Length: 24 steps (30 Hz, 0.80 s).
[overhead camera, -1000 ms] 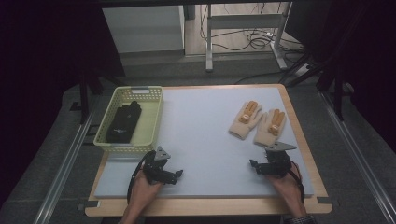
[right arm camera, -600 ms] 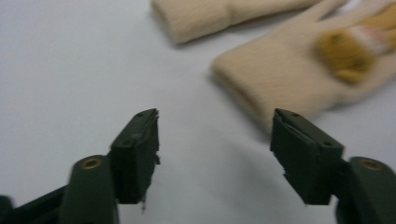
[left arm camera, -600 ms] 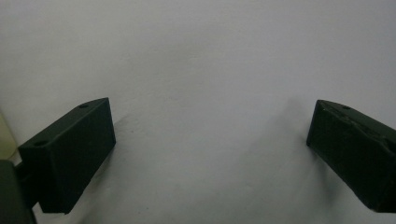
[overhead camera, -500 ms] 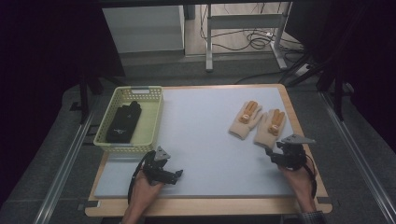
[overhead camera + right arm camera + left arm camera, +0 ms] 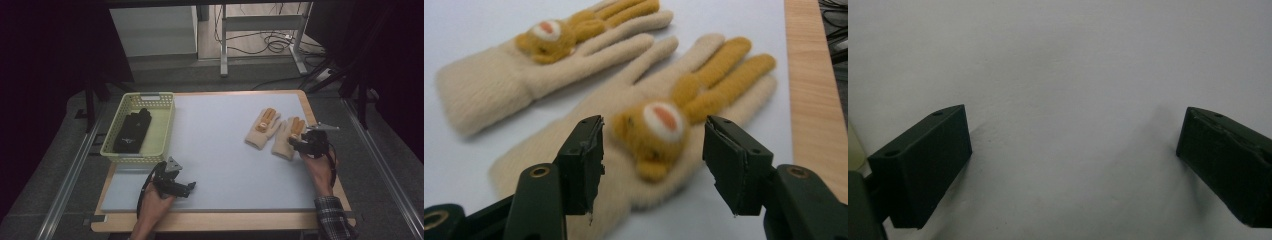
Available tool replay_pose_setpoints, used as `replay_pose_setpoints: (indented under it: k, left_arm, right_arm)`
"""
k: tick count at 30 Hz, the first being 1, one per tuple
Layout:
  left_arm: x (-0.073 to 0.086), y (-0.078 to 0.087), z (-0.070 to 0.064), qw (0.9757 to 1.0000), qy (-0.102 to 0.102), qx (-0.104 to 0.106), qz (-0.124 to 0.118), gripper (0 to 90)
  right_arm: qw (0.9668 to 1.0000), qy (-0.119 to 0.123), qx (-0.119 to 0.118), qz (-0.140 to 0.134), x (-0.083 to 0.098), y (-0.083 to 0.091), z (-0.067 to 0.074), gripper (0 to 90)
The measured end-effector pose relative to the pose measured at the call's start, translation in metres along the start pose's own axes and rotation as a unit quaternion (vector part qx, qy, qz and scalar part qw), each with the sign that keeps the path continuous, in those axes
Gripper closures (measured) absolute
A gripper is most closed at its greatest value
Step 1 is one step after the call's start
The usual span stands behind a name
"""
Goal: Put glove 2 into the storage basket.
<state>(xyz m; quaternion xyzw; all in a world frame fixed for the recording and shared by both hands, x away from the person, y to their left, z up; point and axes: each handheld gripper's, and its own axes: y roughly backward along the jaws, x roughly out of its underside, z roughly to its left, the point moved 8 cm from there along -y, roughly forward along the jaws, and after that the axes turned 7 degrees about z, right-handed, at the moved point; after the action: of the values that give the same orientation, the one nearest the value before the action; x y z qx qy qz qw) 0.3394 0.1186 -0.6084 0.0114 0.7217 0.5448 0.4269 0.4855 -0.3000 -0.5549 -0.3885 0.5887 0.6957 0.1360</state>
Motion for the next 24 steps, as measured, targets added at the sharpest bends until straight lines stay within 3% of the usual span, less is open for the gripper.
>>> replay_pose_setpoints:
  k: [4, 6, 7, 10, 16, 17, 21, 24]
  left_arm:
    - [0.000, 0.000, 0.000, 1.0000, 0.000, 0.000, 0.000, 1.4]
    - [0.000, 0.000, 0.000, 1.0000, 0.000, 0.000, 0.000, 1.4]
    - [0.000, 0.000, 0.000, 1.0000, 0.000, 0.000, 0.000, 1.4]
    - [0.000, 0.000, 0.000, 1.0000, 0.000, 0.000, 0.000, 1.4]
    - [0.000, 0.000, 0.000, 1.0000, 0.000, 0.000, 0.000, 1.4]
    - [0.000, 0.000, 0.000, 1.0000, 0.000, 0.000, 0.000, 1.4]
    - [0.000, 0.000, 0.000, 1.0000, 0.000, 0.000, 0.000, 1.4]
    - [0.000, 0.000, 0.000, 1.0000, 0.000, 0.000, 0.000, 1.4]
  right_arm:
    - [0.9997, 0.010, 0.015, 0.018, -0.004, -0.017, 0.001, 41.1]
    - [0.9993, 0.012, 0.024, 0.025, -0.004, -0.022, 0.001, 45.1]
    - [0.9989, 0.019, 0.034, 0.026, -0.002, -0.026, 0.002, 53.2]
    - [0.9988, 0.021, 0.041, 0.020, -0.002, -0.024, 0.003, 57.4]
    - [0.9996, 0.018, 0.020, 0.002, -0.008, 0.001, 0.008, 59.3]
    - [0.9997, 0.022, 0.008, -0.004, -0.011, 0.014, 0.013, 59.3]
    - [0.9985, 0.051, -0.012, -0.017, -0.018, 0.039, 0.033, 59.3]
    - [0.9968, 0.061, -0.040, -0.031, -0.024, 0.057, 0.055, 59.1]
